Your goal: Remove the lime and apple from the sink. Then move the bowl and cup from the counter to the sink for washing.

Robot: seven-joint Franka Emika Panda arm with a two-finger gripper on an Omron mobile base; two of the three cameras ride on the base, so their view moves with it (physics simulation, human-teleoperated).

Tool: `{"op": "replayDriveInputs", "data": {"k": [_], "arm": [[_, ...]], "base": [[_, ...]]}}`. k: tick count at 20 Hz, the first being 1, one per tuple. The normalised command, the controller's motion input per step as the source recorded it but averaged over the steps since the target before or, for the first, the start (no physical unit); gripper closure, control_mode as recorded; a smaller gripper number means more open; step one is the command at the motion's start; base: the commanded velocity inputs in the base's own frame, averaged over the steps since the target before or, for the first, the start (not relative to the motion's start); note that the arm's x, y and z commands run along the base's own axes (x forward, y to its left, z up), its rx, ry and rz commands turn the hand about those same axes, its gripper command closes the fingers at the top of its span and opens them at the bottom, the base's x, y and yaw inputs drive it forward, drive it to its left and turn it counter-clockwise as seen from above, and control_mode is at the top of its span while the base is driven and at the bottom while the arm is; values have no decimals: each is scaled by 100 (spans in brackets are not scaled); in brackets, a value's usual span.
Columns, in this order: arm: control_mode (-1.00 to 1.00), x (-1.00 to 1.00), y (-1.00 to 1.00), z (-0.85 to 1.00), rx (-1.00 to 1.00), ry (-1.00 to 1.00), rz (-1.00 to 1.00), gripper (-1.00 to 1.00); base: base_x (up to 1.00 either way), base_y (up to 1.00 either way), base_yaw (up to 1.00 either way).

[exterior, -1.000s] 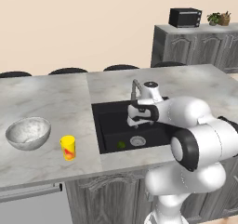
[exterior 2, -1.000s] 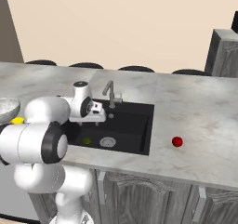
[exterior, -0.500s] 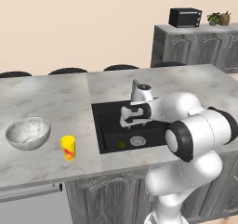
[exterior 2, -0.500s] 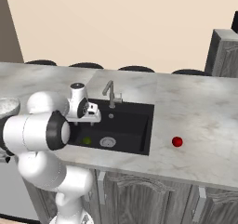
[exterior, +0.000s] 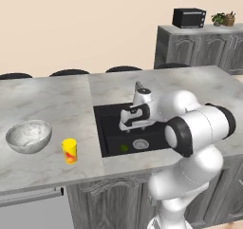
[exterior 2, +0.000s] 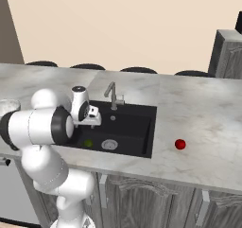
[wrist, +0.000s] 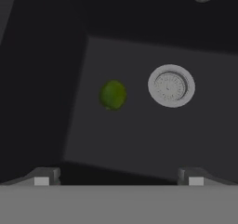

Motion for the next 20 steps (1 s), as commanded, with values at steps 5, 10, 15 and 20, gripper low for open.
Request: {"op": "replayDriveInputs", "data": {"k": [5,10,15,20], "arm": [[-100,11,8,-14,0,0,0,-100],[-100,12,9,-12,0,-1,0,-100],[-100,14,11,-10,1,-3,0,-100],[-100,16,3,-11,0,-2,0,-100]], "base": [[0,0,0],[0,0,0],[0,0,0],[0,0,0]]}}
